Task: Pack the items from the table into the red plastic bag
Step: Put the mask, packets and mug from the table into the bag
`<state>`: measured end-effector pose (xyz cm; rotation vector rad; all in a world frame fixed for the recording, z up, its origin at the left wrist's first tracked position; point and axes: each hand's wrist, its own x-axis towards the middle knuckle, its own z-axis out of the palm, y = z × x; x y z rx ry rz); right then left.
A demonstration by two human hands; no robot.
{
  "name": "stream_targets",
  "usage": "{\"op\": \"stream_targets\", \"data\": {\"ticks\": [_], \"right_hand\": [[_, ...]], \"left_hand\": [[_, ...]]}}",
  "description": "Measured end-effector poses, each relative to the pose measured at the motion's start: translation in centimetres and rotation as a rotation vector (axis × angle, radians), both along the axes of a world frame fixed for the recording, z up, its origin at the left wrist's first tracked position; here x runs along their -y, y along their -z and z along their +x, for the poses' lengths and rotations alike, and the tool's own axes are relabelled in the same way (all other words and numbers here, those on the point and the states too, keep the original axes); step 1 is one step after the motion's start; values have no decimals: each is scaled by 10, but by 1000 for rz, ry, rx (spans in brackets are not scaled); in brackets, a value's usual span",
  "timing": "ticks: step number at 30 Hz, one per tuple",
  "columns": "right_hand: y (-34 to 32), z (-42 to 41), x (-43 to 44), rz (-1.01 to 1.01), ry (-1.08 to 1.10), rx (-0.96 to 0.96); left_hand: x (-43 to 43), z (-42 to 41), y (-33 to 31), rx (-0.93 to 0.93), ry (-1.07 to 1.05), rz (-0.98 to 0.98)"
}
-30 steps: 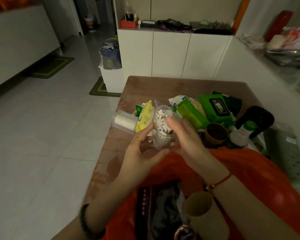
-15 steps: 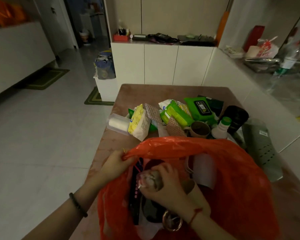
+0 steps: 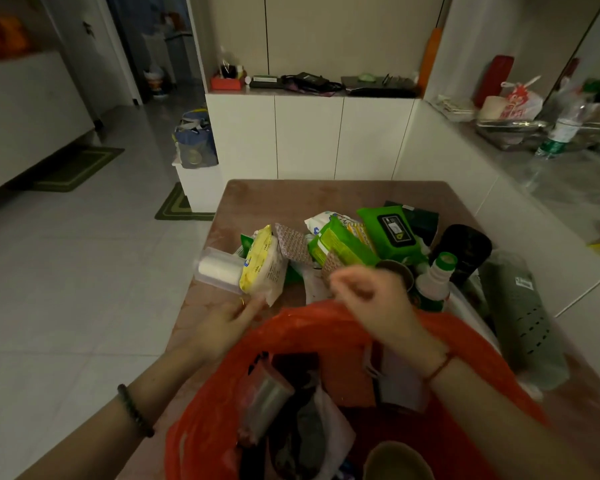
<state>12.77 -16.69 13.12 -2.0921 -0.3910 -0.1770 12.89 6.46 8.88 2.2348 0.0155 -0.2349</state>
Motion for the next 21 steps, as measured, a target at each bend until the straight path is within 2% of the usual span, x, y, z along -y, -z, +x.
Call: {"op": "stream_targets", "data": {"ticks": [3, 7, 12, 15, 21], "right_hand": [[-1, 62, 24, -107, 266, -92], [23, 127, 37, -412, 202, -280], [66, 184, 34, -523, 218, -420], [85, 202, 31, -583, 246, -438], [90, 200, 35, -561, 251, -347]], "left_hand": [[24, 34, -2, -8, 9, -92], [55, 84, 6, -26, 5, -159], [85, 137, 22, -39, 35, -266], [95, 164, 34, -144, -28, -449], [120, 184, 38, -269, -126, -696]]}}
